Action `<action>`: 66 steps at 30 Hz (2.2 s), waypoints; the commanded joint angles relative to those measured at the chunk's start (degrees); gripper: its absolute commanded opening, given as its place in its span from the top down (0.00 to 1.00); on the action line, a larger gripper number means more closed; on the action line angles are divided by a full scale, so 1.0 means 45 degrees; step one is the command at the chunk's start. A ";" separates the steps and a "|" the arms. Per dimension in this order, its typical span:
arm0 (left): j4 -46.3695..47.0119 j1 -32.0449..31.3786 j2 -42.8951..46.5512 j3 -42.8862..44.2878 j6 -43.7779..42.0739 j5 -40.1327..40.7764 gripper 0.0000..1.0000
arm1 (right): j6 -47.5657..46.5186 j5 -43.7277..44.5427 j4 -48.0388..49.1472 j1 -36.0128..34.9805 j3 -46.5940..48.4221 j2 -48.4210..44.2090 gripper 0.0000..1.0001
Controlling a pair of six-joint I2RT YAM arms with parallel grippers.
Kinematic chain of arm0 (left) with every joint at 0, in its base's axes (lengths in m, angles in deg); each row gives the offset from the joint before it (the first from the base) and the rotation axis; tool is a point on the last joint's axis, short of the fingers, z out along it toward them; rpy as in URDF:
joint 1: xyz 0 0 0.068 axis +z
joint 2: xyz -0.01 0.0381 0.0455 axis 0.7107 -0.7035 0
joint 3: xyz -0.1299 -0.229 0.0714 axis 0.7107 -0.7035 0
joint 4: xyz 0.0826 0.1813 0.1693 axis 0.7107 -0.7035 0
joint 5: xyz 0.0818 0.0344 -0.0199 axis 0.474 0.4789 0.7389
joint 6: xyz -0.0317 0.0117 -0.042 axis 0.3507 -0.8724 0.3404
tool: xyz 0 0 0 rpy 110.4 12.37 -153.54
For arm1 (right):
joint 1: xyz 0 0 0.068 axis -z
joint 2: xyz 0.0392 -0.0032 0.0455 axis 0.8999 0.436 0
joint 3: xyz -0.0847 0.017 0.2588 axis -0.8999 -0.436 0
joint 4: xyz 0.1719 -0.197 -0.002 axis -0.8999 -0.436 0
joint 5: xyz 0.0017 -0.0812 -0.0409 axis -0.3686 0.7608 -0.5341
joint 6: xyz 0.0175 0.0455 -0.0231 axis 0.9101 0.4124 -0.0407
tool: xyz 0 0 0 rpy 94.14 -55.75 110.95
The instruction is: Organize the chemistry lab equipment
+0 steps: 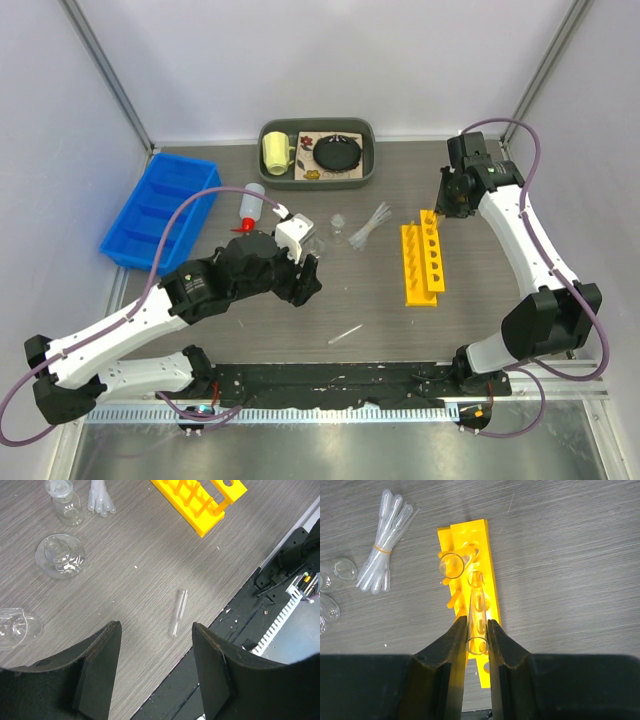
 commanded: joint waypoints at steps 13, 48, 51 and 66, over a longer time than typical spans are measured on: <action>0.0077 0.0211 0.0028 0.0055 -0.0151 -0.0285 0.37 | -0.0358 -0.0529 0.0149 0.0046 -0.0723 0.0765 0.87; 0.1248 -0.0021 -0.1904 -0.1016 0.0727 -0.0813 0.44 | -0.0435 -0.0040 -0.0865 -0.0364 0.0409 -0.1323 0.28; 0.1580 -0.0877 -0.2801 -0.1272 0.1059 -0.0132 0.43 | -0.0397 -0.0683 -0.0924 -0.0539 0.0234 -0.2082 0.27; 0.3104 -0.3245 -0.5498 -0.1994 0.3344 0.1882 0.34 | -0.0240 -0.1310 -0.1823 -0.1966 -0.0585 -0.4019 0.27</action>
